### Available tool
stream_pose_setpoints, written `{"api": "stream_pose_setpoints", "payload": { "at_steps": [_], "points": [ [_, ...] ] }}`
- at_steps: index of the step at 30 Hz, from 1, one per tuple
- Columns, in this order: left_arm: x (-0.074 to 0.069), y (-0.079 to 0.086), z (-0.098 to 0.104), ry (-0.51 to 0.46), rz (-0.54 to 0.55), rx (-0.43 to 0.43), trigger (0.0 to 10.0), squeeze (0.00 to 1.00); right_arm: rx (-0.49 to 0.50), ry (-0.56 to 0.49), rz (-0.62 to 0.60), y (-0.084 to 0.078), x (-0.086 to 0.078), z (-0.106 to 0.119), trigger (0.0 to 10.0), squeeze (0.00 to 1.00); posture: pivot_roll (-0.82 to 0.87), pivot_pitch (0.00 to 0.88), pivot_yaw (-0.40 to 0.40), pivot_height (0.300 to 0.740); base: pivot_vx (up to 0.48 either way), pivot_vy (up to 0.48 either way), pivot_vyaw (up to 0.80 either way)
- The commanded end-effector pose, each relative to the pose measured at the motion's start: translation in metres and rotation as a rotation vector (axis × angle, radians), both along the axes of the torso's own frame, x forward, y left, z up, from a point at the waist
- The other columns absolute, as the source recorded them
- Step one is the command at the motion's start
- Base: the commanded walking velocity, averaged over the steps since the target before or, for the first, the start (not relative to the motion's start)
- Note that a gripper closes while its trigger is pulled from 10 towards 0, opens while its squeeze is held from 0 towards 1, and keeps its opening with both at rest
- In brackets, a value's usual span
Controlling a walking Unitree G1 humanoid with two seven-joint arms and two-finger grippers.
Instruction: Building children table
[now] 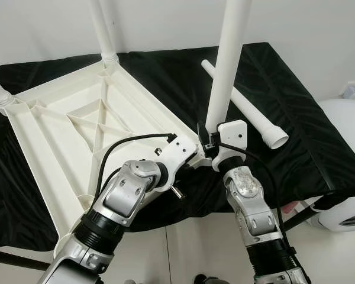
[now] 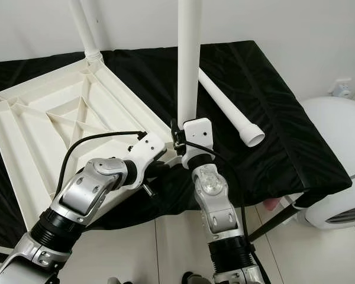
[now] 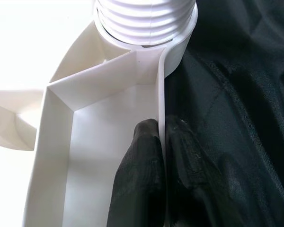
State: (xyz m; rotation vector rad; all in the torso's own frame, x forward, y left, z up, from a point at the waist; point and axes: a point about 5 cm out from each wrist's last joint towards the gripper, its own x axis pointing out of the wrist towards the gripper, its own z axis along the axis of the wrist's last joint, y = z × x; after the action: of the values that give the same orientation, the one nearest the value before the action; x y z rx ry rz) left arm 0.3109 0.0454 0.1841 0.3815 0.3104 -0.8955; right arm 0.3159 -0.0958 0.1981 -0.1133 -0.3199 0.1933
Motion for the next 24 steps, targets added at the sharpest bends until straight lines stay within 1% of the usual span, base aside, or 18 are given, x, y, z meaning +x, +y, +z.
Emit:
{"api": "stream_pose_setpoints", "payload": {
  "at_steps": [1,6,13,15,20,24],
  "points": [
    [-0.0007,0.0043,-0.0026,0.006,0.032,0.003,10.0,0.0,-0.025,0.177,-0.043,-0.0047,-0.002,-0.0374,10.0,0.0,-0.08,0.174,0.035,0.74,0.0,0.0,0.0],
    [-0.0008,0.0051,-0.0024,0.007,0.033,0.004,10.0,0.0,-0.002,0.175,-0.093,-0.0054,-0.004,-0.0381,10.0,0.0,-0.08,0.179,0.039,0.74,0.0,0.0,0.0],
    [-0.001,0.0052,-0.0022,0.009,0.03,0.005,10.0,0.0,0.012,0.173,-0.125,-0.0045,-0.0053,-0.038,10.0,0.0,-0.08,0.183,0.043,0.74,0.0,0.0,0.0],
    [-0.001,0.0051,-0.0018,0.01,0.03,0.005,10.0,0.0,0.025,0.174,-0.155,-0.0033,-0.006,-0.0381,10.0,0.0,-0.08,0.185,0.043,0.74,0.0,0.0,0.0],
    [-0.0012,0.005,-0.0018,0.01,0.03,0.005,10.0,0.0,0.031,0.172,-0.174,-0.0025,-0.0065,-0.0381,10.0,0.0,-0.08,0.185,0.043,0.74,0.0,0.0,0.0],
    [-0.0013,0.0049,0.0001,0.008,0.032,0.001,10.0,0.0,0.049,0.178,-0.23,-0.0015,-0.0075,-0.0393,10.0,0.0,-0.07,0.195,0.045,0.74,0.0,0.0,0.0]
  ]
}}
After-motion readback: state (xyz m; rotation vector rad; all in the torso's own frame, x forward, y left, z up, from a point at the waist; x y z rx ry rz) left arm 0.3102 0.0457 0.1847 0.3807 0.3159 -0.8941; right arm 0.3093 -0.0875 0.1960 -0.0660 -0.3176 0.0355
